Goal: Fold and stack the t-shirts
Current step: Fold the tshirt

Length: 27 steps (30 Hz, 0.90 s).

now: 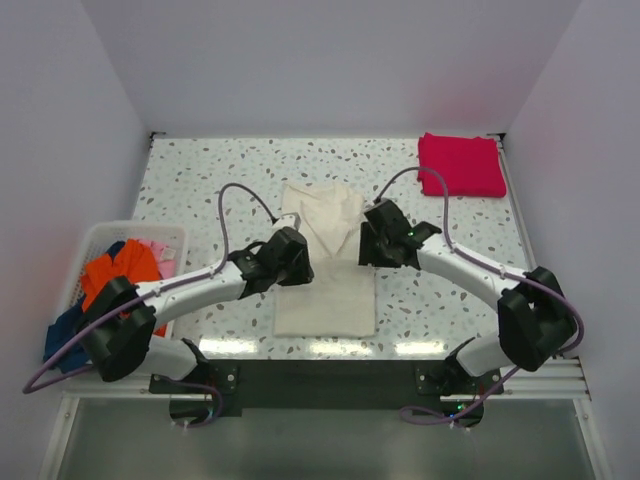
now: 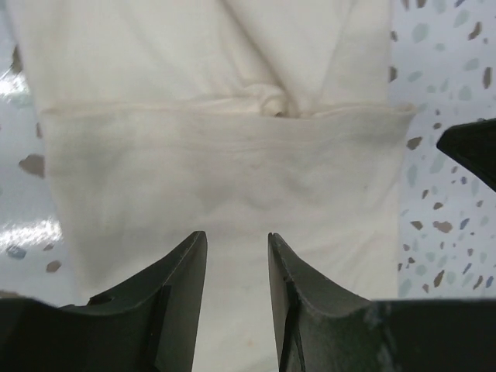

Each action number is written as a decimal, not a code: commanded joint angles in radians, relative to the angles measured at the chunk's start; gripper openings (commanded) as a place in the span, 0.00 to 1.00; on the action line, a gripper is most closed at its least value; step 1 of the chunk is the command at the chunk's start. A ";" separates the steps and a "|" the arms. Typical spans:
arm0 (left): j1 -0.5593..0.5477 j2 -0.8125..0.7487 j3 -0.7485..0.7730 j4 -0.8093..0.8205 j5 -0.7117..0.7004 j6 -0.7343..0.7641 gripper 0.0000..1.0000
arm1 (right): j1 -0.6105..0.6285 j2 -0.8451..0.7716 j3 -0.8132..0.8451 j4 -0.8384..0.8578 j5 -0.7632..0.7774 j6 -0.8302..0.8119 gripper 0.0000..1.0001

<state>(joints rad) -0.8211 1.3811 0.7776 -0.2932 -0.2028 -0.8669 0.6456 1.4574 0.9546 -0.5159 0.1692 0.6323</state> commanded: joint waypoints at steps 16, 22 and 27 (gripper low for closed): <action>0.060 0.164 0.075 0.278 0.114 0.077 0.35 | -0.069 0.234 0.217 0.154 -0.099 -0.051 0.45; 0.148 0.023 -0.023 0.247 0.109 0.089 0.36 | -0.069 0.290 0.260 0.188 -0.135 -0.031 0.46; 0.198 -0.063 -0.047 0.198 0.112 0.106 0.36 | -0.069 0.391 0.349 0.171 -0.137 -0.020 0.46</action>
<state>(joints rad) -0.6411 1.3659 0.7410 -0.0849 -0.0830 -0.7742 0.5804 1.7939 1.2446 -0.3637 0.0517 0.6033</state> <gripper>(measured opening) 0.357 0.455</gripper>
